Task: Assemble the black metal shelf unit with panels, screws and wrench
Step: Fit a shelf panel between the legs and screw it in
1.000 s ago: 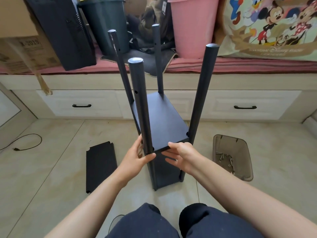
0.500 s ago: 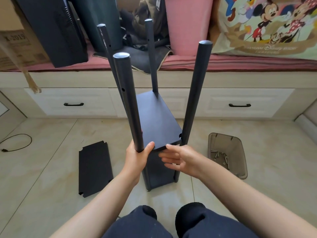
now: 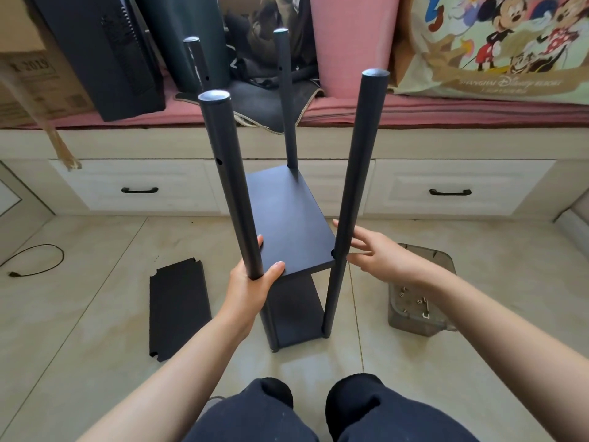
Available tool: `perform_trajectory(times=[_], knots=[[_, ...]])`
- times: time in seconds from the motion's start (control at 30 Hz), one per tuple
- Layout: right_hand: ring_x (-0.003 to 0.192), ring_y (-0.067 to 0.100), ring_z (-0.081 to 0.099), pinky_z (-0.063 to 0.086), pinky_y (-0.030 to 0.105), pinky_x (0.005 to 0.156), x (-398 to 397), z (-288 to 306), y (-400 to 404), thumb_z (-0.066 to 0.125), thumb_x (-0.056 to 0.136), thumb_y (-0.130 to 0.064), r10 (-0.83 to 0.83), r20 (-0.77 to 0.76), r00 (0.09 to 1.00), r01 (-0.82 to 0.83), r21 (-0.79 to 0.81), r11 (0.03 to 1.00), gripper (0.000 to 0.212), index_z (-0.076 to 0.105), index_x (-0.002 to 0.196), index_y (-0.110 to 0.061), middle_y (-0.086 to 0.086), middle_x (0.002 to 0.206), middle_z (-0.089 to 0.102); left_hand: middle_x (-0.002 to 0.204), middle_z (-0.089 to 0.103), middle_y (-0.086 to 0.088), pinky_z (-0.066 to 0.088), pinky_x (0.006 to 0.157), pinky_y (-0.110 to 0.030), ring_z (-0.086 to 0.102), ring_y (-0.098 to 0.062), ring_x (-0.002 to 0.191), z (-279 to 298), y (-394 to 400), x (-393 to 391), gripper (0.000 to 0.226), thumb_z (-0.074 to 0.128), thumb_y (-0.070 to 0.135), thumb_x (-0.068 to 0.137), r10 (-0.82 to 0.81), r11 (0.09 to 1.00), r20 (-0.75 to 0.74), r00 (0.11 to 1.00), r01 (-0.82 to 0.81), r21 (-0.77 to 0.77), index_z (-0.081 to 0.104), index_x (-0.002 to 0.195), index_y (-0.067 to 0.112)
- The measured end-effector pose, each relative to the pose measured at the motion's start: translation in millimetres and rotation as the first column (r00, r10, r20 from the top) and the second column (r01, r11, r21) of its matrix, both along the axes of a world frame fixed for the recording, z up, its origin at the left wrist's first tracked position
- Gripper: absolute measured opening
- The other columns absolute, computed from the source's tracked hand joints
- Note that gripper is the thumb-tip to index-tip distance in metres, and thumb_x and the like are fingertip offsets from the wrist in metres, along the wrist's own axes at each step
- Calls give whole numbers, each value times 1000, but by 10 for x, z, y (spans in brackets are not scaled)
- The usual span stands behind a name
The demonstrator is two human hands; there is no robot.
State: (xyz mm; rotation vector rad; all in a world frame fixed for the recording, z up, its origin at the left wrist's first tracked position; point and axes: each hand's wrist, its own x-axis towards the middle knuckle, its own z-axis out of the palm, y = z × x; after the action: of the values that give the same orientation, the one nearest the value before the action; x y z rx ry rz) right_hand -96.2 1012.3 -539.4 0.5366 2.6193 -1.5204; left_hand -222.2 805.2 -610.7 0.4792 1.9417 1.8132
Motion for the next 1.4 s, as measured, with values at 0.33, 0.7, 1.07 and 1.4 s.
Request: perform_trajectory(times=[0.33,0.7,1.07,1.4], knots=[[111,-1,62,50,26,96,-71,-11,75,55,100,-33,95,91,991,-76,-193,978,54,34,138,-64,-20,121,64,128,44,35,37,72,7,48,35,94,30,-165,-281,75,71,27,94,-157,974,-73,985,142,-177,30,156,37],[108,24,68,52,42,97,-357,-148,-176,44,93,-1,-86,165,983,152,-446,882,59,34,149,-17,13,114,71,138,50,32,35,120,-38,54,0,129,185,-442,-857,79,80,35,83,-338,912,50,940,340,-232,37,148,52],[81,21,62,58,37,82,-698,-359,-494,46,104,-23,-350,194,916,399,-516,758,27,56,124,-8,10,93,64,93,61,49,41,77,-6,58,25,93,94,-431,-711,41,77,36,89,-79,957,-87,993,51,-286,45,110,50],[77,20,62,52,29,66,-694,-337,-593,45,104,-20,-435,156,887,450,-508,735,24,60,114,-4,9,89,62,88,51,12,44,75,-17,53,-14,82,99,-517,139,30,75,22,85,299,936,-624,722,-350,43,50,92,36]])
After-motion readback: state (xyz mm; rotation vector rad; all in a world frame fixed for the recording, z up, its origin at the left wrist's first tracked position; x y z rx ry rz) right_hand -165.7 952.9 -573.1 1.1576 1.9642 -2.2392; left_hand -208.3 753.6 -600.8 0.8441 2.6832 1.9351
